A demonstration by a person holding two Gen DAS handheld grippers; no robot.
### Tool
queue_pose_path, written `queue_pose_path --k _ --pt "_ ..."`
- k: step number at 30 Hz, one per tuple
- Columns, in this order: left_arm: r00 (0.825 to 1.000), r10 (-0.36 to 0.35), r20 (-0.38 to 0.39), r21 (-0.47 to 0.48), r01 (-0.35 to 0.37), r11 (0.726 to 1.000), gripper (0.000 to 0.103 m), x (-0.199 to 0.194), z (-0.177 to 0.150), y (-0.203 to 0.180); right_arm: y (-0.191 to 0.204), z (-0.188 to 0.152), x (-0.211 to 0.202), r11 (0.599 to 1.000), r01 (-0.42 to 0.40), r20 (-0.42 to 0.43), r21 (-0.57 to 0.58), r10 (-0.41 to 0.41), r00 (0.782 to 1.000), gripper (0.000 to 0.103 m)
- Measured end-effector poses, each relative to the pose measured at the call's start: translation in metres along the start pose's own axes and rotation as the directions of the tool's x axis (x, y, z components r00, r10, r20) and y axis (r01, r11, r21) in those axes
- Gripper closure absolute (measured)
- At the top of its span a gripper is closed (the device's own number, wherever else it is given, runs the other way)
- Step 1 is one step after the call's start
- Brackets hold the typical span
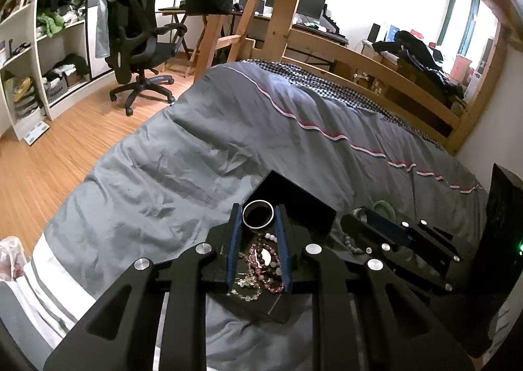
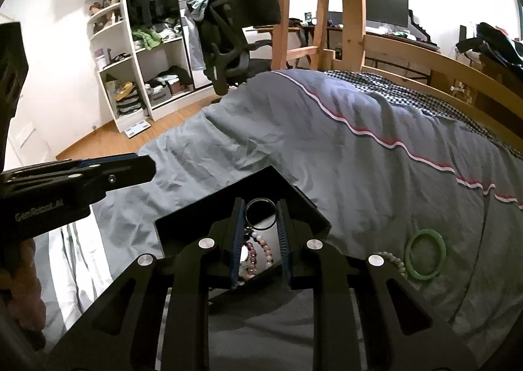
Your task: Organize jewelry
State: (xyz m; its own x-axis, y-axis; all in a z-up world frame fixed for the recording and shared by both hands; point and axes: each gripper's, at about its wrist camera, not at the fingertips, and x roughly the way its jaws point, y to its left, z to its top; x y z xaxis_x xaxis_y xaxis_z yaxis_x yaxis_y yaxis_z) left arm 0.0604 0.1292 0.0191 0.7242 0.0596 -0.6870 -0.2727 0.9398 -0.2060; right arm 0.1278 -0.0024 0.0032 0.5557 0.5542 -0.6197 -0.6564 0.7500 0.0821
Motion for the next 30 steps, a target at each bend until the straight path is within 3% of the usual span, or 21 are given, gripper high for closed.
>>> queue_pose_path --k 30 --pt "0.999 0.002 -0.037 -0.044 -0.003 0.999 0.083 0.011 -0.003 0.011 0.016 -0.016 0.027 0.999 -0.051 -0.043 -0.011 0.051 0.998 0.083"
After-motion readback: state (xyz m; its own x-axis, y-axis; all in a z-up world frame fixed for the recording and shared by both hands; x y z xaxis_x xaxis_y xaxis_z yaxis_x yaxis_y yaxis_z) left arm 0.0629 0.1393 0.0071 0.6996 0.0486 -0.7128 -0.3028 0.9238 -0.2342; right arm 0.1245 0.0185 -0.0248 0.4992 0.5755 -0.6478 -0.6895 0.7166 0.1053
